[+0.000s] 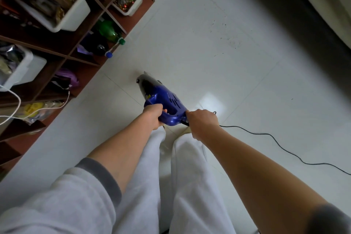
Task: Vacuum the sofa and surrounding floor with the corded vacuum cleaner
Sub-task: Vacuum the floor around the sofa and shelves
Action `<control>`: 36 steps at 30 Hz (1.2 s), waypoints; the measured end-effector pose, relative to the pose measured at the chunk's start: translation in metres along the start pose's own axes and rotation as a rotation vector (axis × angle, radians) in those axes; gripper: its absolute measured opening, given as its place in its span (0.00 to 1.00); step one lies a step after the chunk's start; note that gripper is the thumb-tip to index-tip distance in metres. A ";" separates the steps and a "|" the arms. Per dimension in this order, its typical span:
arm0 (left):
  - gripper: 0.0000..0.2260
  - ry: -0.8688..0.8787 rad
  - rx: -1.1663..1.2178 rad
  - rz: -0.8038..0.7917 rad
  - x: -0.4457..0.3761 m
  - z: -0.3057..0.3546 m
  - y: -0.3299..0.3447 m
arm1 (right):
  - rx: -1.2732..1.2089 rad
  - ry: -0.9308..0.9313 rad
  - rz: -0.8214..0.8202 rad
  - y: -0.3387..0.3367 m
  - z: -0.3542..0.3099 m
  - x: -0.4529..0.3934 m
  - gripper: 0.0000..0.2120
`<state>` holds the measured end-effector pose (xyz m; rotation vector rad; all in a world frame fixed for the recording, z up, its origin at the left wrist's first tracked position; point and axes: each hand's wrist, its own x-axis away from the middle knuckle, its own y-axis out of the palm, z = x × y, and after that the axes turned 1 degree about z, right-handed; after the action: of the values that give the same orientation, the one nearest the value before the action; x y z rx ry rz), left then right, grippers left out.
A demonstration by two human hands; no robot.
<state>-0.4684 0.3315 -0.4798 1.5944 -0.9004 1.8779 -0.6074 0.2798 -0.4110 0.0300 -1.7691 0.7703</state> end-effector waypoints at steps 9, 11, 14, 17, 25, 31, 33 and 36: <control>0.18 -0.091 0.085 0.053 0.015 -0.026 -0.002 | 0.146 -0.038 -0.074 -0.003 0.003 0.008 0.14; 0.17 -0.080 0.113 0.040 0.016 -0.027 0.001 | 0.164 -0.036 -0.063 -0.004 0.005 0.009 0.14; 0.17 -0.027 0.147 0.047 0.014 -0.019 0.005 | 0.146 -0.004 -0.035 -0.005 0.002 0.008 0.20; 0.19 0.027 0.117 0.036 0.008 -0.003 0.008 | 0.064 0.017 0.025 -0.005 -0.001 0.005 0.23; 0.18 0.026 0.133 -0.009 0.005 0.035 0.018 | 0.153 -0.045 0.108 -0.032 0.011 -0.025 0.17; 0.17 0.074 0.056 -0.039 -0.016 0.058 0.035 | 0.068 0.022 0.160 -0.029 0.018 -0.044 0.25; 0.17 0.107 0.020 -0.040 -0.022 0.070 0.043 | 0.029 0.048 0.190 -0.028 0.019 -0.053 0.26; 0.18 0.139 -0.017 -0.042 -0.029 0.084 0.051 | 0.017 0.069 0.211 -0.031 0.022 -0.065 0.25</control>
<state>-0.4472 0.2359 -0.5089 1.4420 -0.8142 1.9200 -0.5908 0.2212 -0.4548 -0.1725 -1.7173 0.9263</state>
